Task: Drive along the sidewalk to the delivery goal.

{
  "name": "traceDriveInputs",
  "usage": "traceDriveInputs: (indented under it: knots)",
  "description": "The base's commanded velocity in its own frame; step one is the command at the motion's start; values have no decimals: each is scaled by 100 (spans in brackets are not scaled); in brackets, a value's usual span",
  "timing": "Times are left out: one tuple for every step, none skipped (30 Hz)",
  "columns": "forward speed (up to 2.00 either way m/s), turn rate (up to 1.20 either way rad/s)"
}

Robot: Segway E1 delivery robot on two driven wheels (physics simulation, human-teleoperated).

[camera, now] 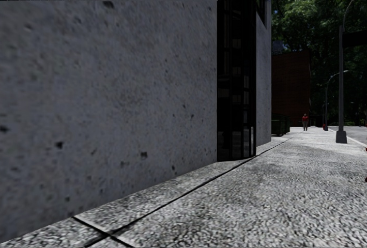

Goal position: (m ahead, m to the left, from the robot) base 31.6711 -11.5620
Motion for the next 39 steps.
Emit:
traceDriveInputs:
  knots:
    - [142,-60]
    - [142,-60]
    - [143,-60]
    - [143,-60]
    - [143,-60]
    - [143,-60]
    - [143,-60]
    - [143,-60]
    - [143,-60]
    - [143,-60]
    - [143,-60]
    - [143,-60]
    - [143,-60]
    - [143,-60]
    - [143,-60]
    - [144,-60]
    - [144,-60]
    - [144,-60]
    - [144,-60]
    - [144,-60]
    - [144,-60]
    - [144,-60]
    - [144,-60]
    - [144,-60]
    - [144,-60]
    - [144,-60]
    - [144,-60]
    - [144,-60]
    - [144,-60]
    - [144,-60]
    - [144,-60]
    - [144,-60]
    - [144,-59]
    - [144,-57]
    - [144,-57]
    - [144,-56]
    - [144,-51]
    - [144,-9]
    - [144,0]
